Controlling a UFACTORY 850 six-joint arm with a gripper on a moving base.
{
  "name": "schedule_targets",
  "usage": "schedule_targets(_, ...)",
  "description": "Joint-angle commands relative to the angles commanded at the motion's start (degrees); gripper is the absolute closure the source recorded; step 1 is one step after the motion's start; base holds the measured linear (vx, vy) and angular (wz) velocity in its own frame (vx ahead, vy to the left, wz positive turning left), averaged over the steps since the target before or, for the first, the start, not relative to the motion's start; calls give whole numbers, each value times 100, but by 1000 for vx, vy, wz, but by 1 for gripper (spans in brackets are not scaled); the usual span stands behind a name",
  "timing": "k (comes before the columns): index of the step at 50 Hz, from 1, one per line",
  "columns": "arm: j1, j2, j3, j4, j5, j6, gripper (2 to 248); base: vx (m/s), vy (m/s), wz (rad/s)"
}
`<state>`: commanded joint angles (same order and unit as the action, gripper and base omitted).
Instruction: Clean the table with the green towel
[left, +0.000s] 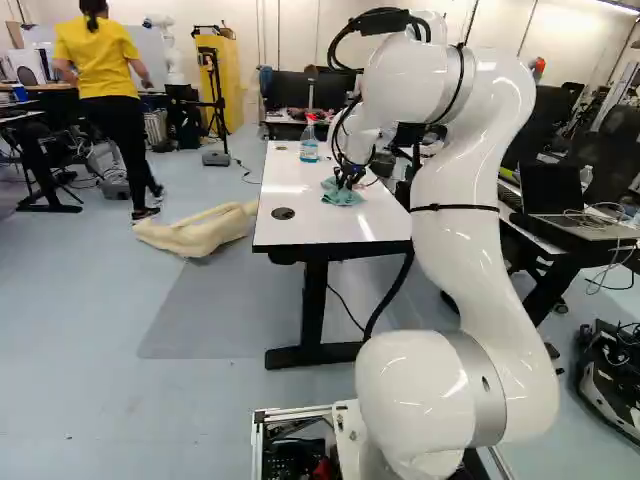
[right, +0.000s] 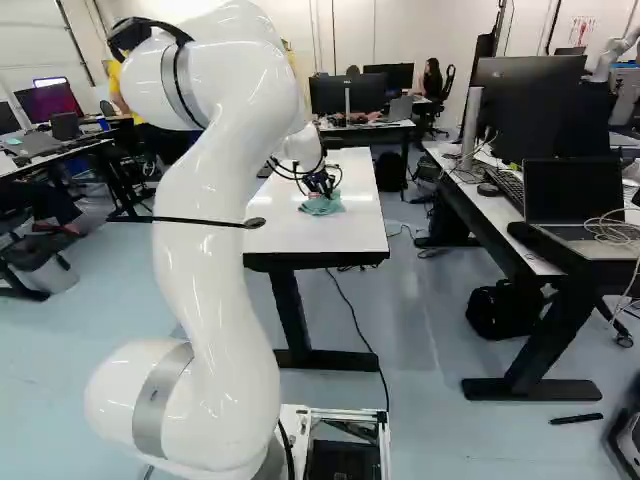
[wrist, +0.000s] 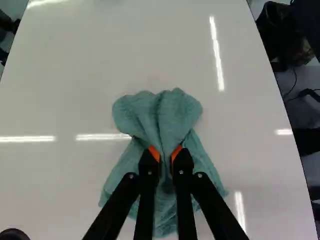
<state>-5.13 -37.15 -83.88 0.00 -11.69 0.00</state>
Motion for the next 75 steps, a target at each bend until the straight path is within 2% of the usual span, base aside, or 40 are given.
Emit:
schedule_targets(14, -7, -324, -460, 0, 0, 0, 206, 0, 0, 0)
schedule_targets(30, 132, -632, -902, 0, 0, 0, 206, 0, 0, 0)
schedule_targets(75, 732, -621, -887, 0, 0, 0, 206, 0, 0, 0)
